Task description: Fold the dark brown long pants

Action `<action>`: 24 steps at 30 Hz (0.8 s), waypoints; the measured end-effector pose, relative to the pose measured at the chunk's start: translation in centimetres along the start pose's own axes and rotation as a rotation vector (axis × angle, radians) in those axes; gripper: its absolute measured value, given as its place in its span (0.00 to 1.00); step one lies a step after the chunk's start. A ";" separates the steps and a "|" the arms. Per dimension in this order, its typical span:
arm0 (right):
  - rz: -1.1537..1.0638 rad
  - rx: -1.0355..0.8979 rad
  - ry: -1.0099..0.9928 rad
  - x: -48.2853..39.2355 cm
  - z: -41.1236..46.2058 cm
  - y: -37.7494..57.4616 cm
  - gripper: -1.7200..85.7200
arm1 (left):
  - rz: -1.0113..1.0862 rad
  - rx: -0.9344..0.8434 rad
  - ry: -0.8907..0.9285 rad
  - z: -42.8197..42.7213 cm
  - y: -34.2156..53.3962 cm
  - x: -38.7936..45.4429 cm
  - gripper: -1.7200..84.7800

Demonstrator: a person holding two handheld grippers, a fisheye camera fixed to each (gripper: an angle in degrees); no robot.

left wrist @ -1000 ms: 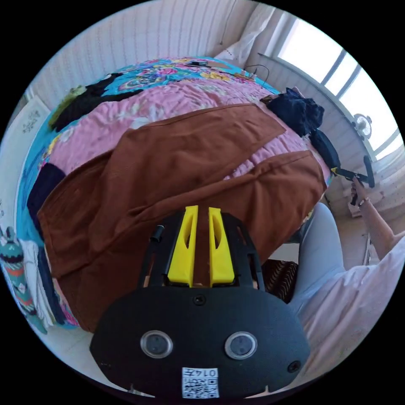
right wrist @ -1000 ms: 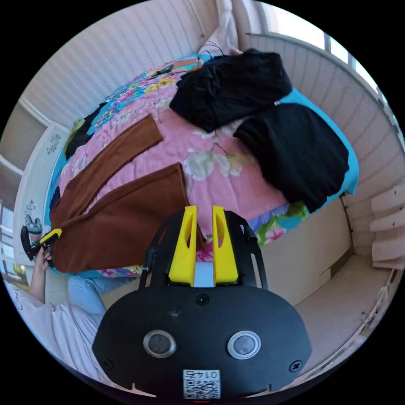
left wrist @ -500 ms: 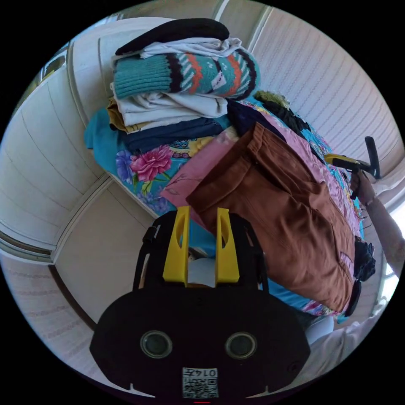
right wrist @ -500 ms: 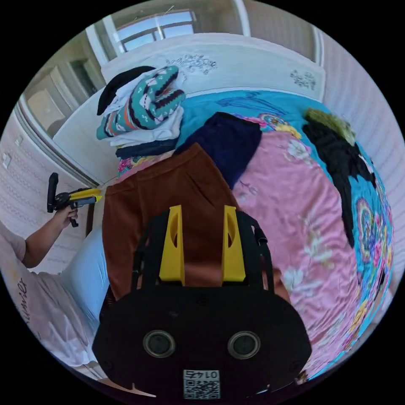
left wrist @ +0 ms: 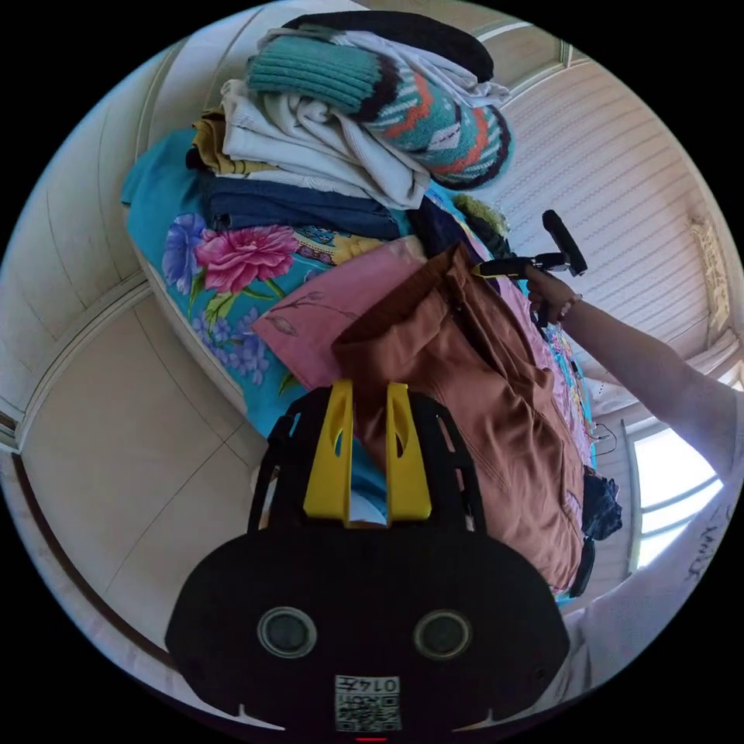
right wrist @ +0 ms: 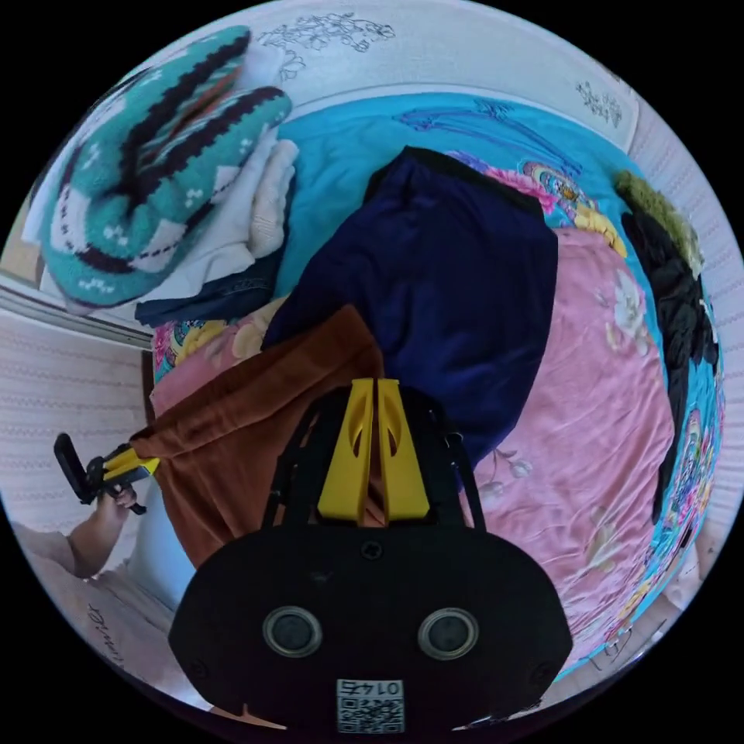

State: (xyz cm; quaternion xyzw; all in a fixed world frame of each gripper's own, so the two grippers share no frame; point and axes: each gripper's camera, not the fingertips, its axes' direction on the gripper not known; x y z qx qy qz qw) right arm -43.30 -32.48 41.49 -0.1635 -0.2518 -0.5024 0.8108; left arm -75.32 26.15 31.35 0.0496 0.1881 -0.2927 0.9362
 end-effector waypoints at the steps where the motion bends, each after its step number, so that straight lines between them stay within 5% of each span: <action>1: -0.051 0.033 0.016 -0.4 -1.1 0.0 0.02 | 0.040 -0.005 0.000 -1.0 -0.2 -0.2 0.08; 6: -0.081 0.141 0.004 -0.1 -4.2 -1.6 0.02 | 0.129 0.056 -0.061 -4.8 -1.5 -0.3 0.08; 11: 0.032 -0.016 -0.005 2.0 1.3 -2.3 0.02 | 0.026 -0.011 -0.187 -1.4 -2.8 -3.7 0.09; 14: 0.091 0.156 -0.057 2.9 -1.0 1.7 0.03 | 0.047 -0.020 -0.250 -0.3 -3.2 -4.2 0.11; 19: 0.093 0.473 -0.193 4.0 -9.3 19.2 0.08 | 0.062 -0.001 -0.170 -1.4 -3.6 -5.6 0.14; 24: 0.451 0.422 -0.283 4.4 -10.2 41.3 0.10 | 0.053 -0.058 -0.150 -1.4 -5.2 -5.8 0.16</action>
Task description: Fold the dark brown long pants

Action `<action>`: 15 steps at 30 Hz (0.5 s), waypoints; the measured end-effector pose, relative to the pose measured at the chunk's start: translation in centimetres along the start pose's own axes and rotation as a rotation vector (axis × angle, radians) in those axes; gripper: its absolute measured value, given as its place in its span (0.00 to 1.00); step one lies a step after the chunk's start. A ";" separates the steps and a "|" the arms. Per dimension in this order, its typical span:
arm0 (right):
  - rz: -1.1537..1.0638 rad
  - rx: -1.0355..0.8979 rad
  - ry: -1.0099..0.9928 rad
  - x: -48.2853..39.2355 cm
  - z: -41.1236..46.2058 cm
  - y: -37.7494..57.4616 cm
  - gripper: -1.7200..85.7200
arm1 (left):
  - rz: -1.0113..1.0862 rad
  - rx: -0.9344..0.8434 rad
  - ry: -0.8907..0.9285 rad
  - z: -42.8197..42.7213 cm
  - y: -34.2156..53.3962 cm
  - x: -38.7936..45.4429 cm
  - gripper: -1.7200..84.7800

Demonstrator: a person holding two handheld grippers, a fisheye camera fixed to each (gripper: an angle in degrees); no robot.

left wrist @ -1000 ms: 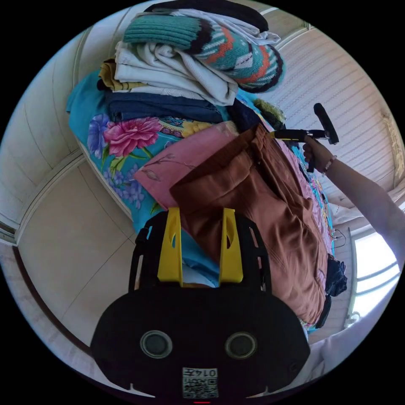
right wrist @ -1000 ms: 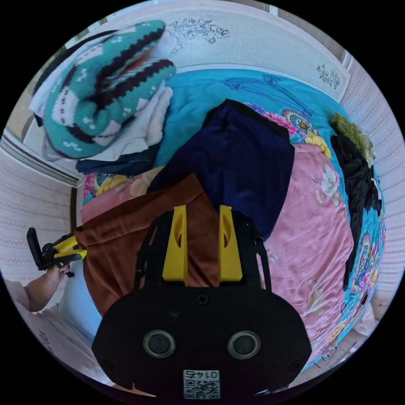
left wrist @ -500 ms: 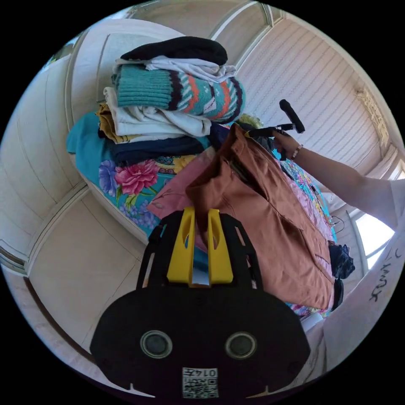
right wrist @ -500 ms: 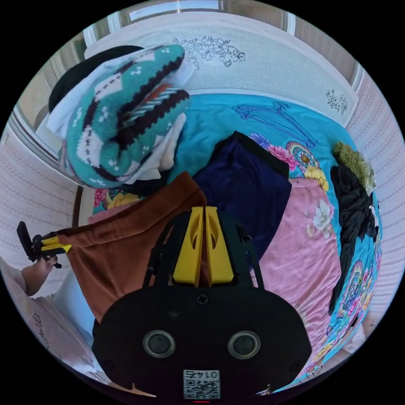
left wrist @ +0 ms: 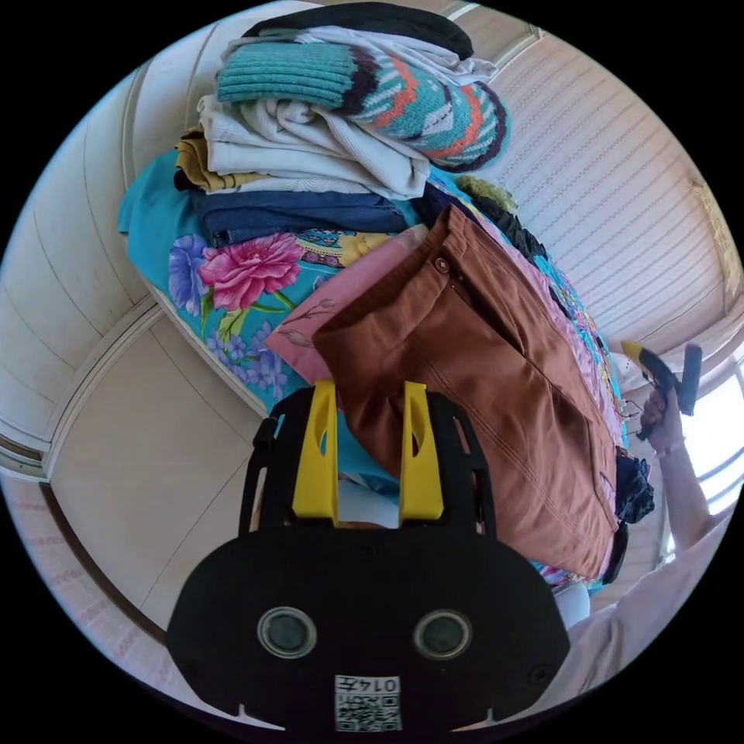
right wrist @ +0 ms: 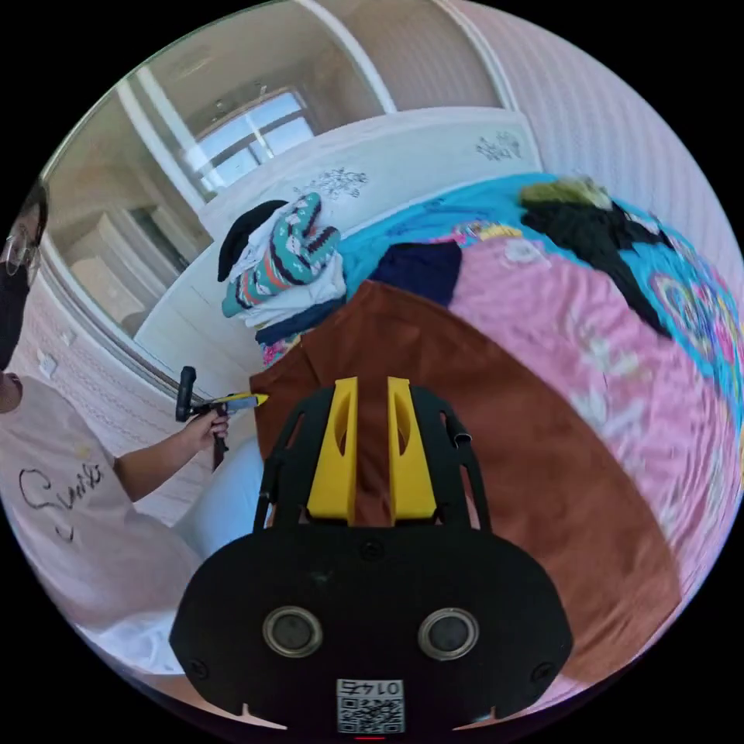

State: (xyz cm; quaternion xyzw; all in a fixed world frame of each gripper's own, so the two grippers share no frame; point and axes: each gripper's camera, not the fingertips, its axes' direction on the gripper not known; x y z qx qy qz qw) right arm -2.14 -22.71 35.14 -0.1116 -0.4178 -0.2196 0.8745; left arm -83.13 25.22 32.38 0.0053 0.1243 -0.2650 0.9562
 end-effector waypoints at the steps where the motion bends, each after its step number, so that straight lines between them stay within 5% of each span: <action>1: 0.132 -0.005 0.038 1.8 -2.4 5.0 0.10 | -0.020 -0.013 0.003 0.0 -0.4 -0.1 0.15; 10: 0.996 0.215 0.371 9.8 -17.8 37.4 0.17 | -0.040 -0.091 0.100 -1.9 -3.6 -0.9 0.07; 15: 1.202 0.326 0.429 13.1 -21.8 46.3 0.19 | 0.056 -0.126 0.039 -3.2 -5.6 1.4 0.07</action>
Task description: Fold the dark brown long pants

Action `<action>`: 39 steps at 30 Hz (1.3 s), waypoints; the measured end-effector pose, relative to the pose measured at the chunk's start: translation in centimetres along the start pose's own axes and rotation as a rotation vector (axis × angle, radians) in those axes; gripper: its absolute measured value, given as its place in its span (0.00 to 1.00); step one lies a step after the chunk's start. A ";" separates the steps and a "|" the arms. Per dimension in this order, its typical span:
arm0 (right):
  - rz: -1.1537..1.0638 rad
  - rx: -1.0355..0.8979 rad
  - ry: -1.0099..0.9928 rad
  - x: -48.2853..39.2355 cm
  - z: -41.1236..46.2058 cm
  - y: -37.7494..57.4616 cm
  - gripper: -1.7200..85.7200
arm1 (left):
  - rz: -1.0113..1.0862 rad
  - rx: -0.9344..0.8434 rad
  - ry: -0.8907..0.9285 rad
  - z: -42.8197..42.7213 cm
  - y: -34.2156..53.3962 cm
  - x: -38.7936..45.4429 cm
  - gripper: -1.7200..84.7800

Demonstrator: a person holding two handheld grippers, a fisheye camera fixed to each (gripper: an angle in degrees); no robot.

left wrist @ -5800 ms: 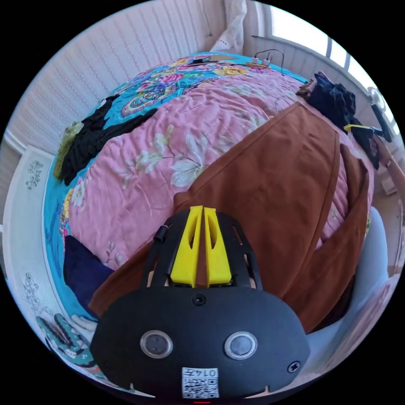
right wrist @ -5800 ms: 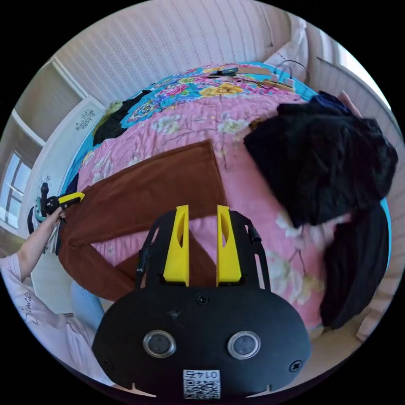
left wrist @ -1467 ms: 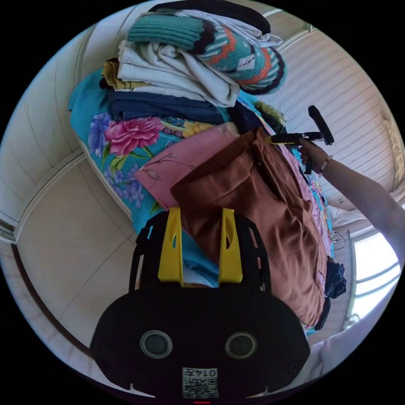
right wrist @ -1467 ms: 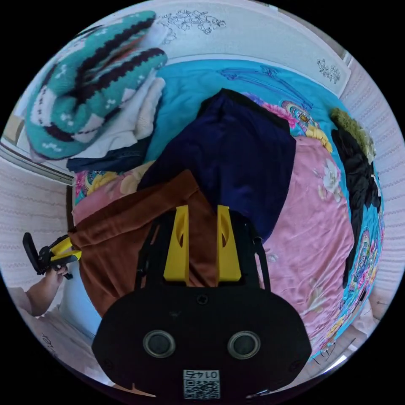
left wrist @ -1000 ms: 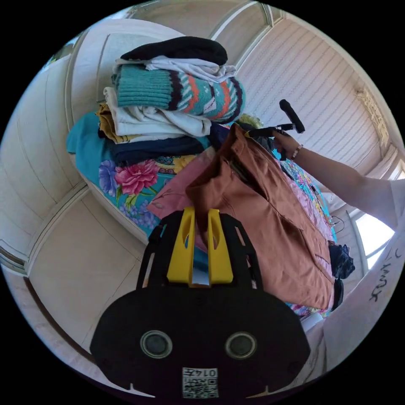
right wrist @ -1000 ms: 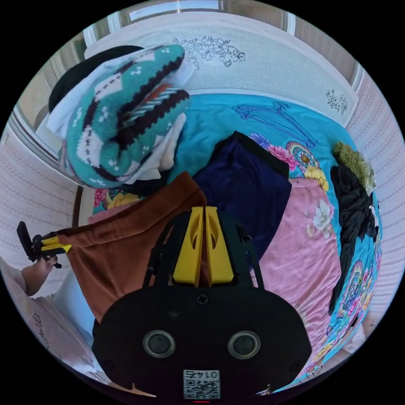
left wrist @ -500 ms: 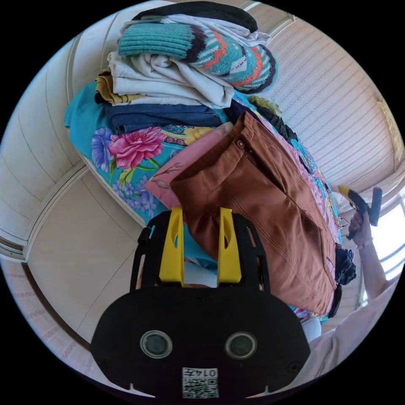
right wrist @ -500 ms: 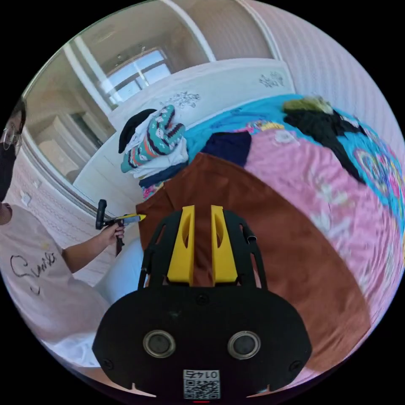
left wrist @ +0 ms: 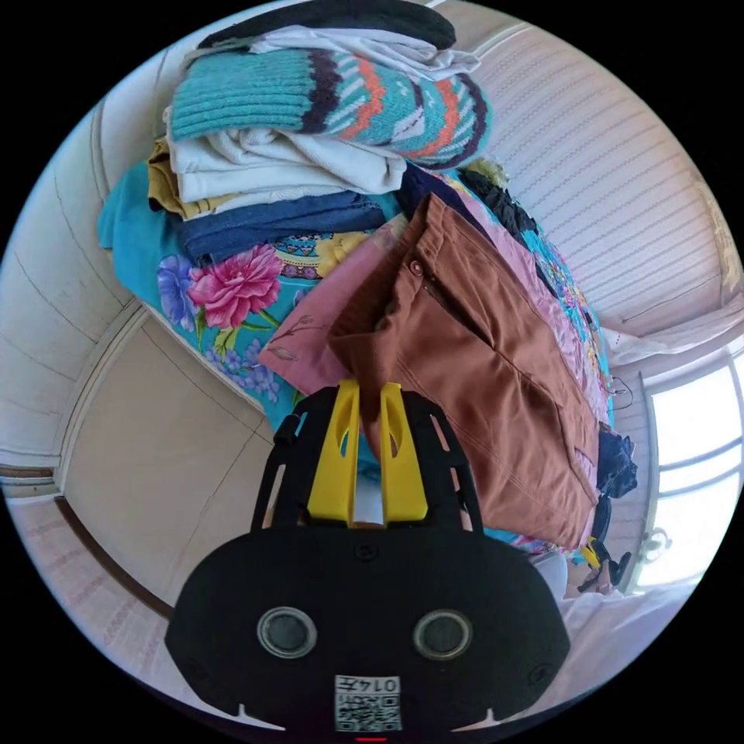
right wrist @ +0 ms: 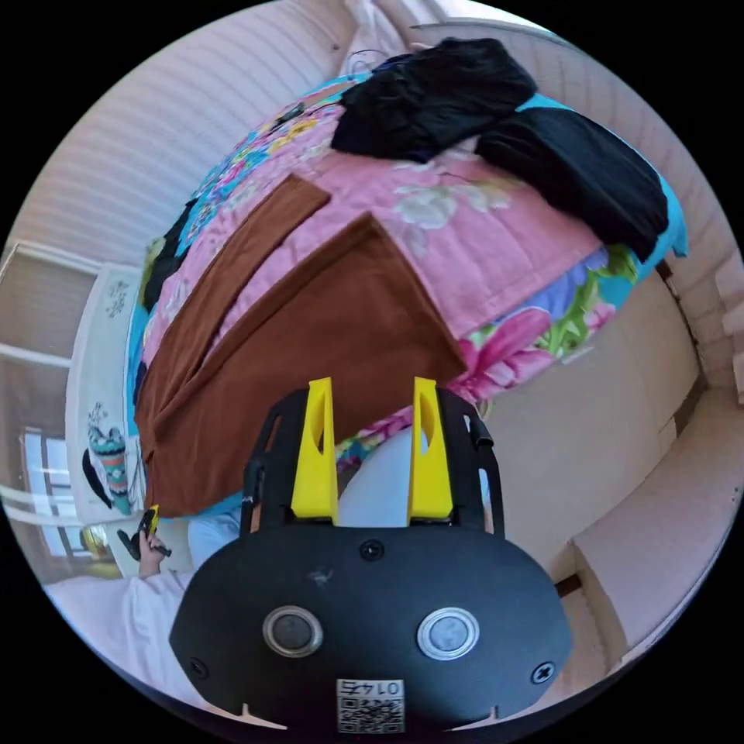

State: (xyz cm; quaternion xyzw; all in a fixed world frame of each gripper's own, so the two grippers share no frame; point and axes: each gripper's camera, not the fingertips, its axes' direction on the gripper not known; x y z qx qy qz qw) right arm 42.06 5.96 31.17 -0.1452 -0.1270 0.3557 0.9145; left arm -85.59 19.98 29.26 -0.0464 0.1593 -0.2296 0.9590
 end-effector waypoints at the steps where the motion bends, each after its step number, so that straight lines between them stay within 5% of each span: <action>1: 0.036 0.016 0.002 1.9 -0.2 -0.4 0.19 | 0.013 -0.004 -0.012 -0.3 -0.3 0.4 0.07; 11: 0.116 -0.015 -0.124 11.3 -1.0 -2.8 0.08 | -0.003 -0.024 -0.089 -0.5 -2.3 2.7 0.07; 27: -0.403 0.123 -0.186 6.0 -11.2 -19.1 0.04 | 0.163 0.219 0.187 -6.0 -13.6 8.9 0.06; 34: -0.225 0.094 -0.090 3.6 -6.5 -30.0 0.09 | 0.104 0.199 0.139 -0.7 -24.0 13.1 0.09; 39: -0.182 0.027 -0.174 8.0 -2.2 -27.9 0.15 | 0.155 0.277 -0.024 0.4 -22.7 14.3 0.12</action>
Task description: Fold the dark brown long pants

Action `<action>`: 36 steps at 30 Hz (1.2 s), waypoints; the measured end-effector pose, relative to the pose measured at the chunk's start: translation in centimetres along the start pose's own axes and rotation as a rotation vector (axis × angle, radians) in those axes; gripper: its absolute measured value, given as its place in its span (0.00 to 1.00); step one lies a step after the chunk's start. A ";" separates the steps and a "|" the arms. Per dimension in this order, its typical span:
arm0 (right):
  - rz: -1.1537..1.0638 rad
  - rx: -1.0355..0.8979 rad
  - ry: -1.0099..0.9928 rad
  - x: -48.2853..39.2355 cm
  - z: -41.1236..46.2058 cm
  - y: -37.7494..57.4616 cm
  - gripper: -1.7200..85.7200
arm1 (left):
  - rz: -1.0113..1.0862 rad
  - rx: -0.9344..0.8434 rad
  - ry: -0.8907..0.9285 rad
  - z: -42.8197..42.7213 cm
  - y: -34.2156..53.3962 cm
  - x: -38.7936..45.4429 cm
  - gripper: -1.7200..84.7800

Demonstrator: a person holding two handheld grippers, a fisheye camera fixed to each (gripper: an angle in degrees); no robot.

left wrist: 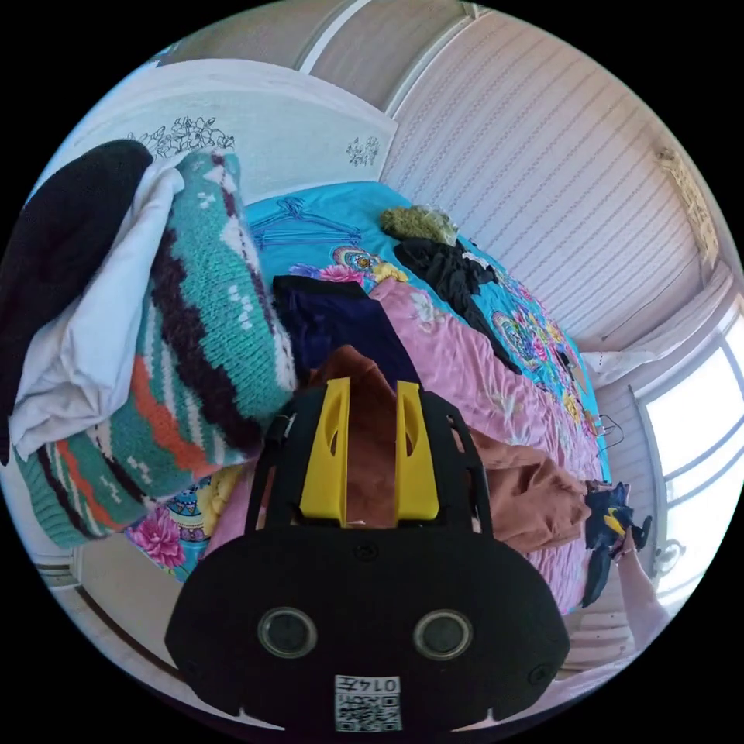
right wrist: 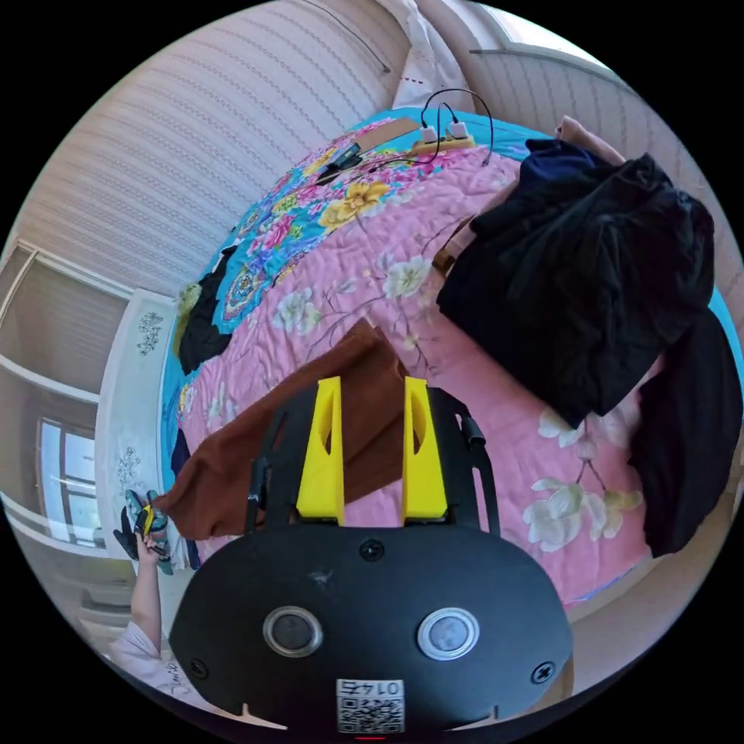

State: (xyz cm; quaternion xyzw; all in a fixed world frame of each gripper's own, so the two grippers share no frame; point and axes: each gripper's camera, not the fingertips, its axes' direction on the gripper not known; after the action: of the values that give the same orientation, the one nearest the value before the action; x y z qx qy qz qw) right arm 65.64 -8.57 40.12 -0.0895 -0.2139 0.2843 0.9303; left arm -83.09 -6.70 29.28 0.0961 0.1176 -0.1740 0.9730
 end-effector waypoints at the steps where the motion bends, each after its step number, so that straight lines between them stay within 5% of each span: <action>1: -0.021 -0.045 -0.050 1.2 0.9 1.4 0.14 | 0.009 0.019 -0.011 -0.4 0.9 -0.1 0.12; 6: -0.039 -0.111 -0.055 4.8 2.6 7.0 0.13 | -0.027 -0.054 0.076 0.3 6.6 -1.0 0.13; 13: 0.184 0.098 -0.243 10.0 3.1 9.0 0.17 | -0.238 -0.202 0.142 6.1 13.1 -2.2 0.18; 22: 0.239 0.079 -0.244 10.5 6.2 5.5 0.13 | -0.614 -0.059 0.354 11.0 12.4 -2.9 0.21; 28: 0.255 0.016 -0.338 12.7 5.6 5.3 0.02 | -0.659 -0.109 0.456 12.9 12.4 -1.9 0.05; 36: 0.159 -0.008 -0.423 16.2 -0.3 9.3 0.01 | -0.347 -0.212 0.415 9.2 13.8 2.8 0.02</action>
State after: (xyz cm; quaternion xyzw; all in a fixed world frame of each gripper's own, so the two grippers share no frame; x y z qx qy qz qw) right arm 73.37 8.25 42.80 -0.0480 -0.3975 0.3682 0.8391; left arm -73.73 2.99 39.28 0.0060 0.3464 -0.3010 0.8885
